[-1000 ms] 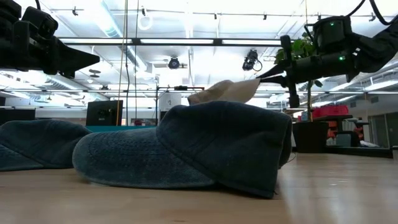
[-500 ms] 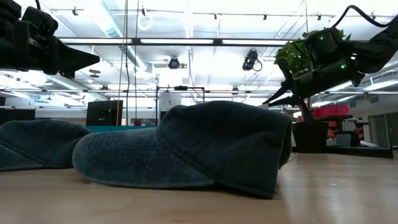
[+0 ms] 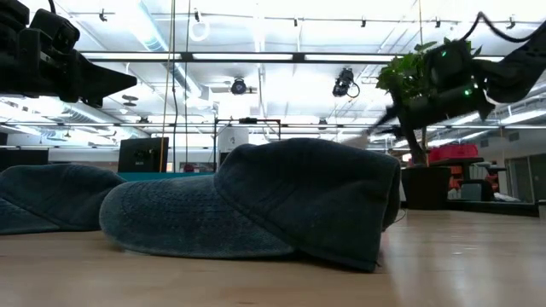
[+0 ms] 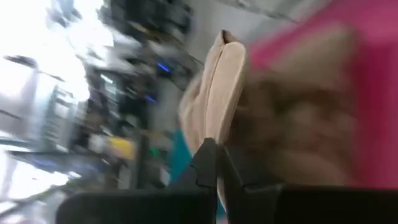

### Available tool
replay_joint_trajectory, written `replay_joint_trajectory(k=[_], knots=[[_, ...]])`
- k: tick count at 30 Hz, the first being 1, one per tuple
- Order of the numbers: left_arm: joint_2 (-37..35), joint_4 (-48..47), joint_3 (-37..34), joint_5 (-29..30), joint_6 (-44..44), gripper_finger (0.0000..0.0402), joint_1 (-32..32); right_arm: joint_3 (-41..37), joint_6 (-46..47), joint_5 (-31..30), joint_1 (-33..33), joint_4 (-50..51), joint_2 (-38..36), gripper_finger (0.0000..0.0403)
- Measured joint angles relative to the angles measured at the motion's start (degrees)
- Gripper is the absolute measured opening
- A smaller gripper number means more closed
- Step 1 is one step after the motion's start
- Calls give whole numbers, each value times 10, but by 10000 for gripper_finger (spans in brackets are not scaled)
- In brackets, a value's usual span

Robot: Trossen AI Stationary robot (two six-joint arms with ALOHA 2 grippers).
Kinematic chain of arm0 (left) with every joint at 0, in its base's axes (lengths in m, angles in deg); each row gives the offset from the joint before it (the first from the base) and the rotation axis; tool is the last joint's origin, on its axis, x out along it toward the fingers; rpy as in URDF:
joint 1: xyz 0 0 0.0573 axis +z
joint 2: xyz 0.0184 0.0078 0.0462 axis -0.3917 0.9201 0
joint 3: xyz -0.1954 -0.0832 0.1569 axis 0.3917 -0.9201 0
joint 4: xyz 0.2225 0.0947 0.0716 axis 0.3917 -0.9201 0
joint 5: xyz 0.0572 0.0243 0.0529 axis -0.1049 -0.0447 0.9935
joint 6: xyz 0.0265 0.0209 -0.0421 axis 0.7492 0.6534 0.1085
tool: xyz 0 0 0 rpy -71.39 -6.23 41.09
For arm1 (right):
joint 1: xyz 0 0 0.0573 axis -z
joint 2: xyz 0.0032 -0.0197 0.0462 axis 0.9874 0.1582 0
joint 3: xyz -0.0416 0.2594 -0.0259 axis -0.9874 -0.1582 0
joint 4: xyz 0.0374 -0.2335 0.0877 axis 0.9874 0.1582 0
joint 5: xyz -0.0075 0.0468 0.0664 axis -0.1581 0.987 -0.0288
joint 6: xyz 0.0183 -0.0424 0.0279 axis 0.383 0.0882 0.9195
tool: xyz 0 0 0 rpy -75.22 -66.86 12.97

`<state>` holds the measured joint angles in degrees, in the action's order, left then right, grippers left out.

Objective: Pick & Place hat
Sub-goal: Put the brown cap into the red bin

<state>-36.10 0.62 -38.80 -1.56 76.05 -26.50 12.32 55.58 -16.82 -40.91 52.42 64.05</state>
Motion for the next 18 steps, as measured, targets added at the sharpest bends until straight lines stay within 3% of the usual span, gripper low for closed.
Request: replay_joint_trajectory(k=[3, 7, 12, 18], knots=[[0, 0, 0, 0, 0, 3, 0, 0, -47, 61, 25, 69, 0, 0], [0, 0, 0, 0, 0, 3, 0, 0, -116, 110, 66, 74, 0, 0], [0, 0, 0, 0, 0, 3, 0, 0, -100, 151, 129, 73, 0, 0], [0, 0, 0, 0, 0, 3, 0, 1, -139, 191, 162, 196, -1, 0]])
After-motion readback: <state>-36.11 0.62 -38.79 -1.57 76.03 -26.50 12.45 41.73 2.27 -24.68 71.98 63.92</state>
